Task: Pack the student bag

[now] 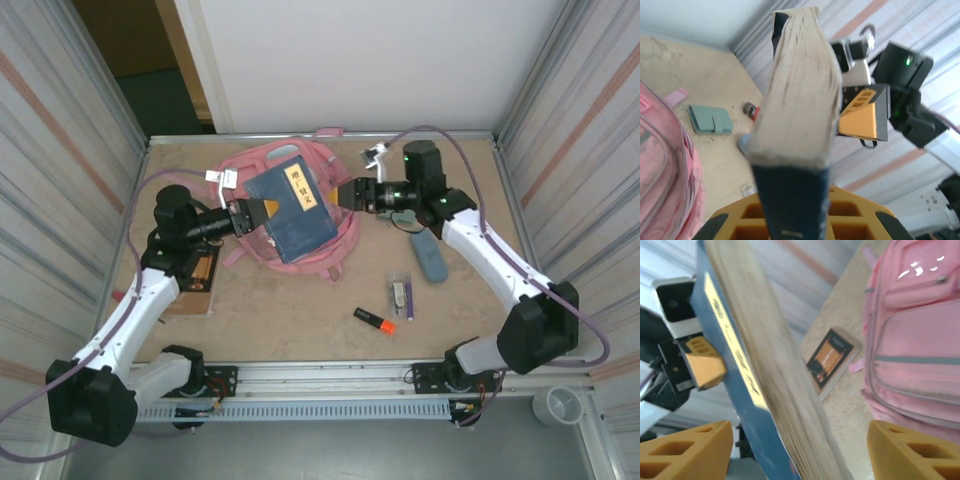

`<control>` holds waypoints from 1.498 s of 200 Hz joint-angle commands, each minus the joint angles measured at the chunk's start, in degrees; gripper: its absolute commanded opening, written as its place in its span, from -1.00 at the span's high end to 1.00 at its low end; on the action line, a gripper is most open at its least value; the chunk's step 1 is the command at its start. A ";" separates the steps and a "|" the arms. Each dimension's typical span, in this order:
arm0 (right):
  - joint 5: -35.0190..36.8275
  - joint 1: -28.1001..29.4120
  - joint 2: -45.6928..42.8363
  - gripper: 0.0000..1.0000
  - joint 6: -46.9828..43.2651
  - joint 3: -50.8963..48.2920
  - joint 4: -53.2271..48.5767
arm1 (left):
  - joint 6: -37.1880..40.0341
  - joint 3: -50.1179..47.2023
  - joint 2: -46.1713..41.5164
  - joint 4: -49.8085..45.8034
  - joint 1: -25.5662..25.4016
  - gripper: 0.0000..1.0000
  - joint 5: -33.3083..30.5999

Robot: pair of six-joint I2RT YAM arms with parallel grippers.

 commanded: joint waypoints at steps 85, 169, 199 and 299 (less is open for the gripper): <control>1.80 7.15 -1.19 -0.99 12.90 -8.68 20.50 | -14.23 0.05 1.72 16.57 -2.43 1.00 -4.50; 1.04 5.33 -4.91 -0.05 17.53 -11.48 29.27 | -13.23 -1.13 5.47 13.04 -2.99 1.00 -6.73; 2.70 4.26 -5.21 0.48 17.36 -11.85 26.52 | -8.58 0.42 7.91 6.75 -5.41 0.95 -8.66; 8.47 -18.74 -17.01 1.00 6.83 -10.31 -4.88 | 41.99 9.96 22.31 -25.68 -25.00 -0.43 -56.77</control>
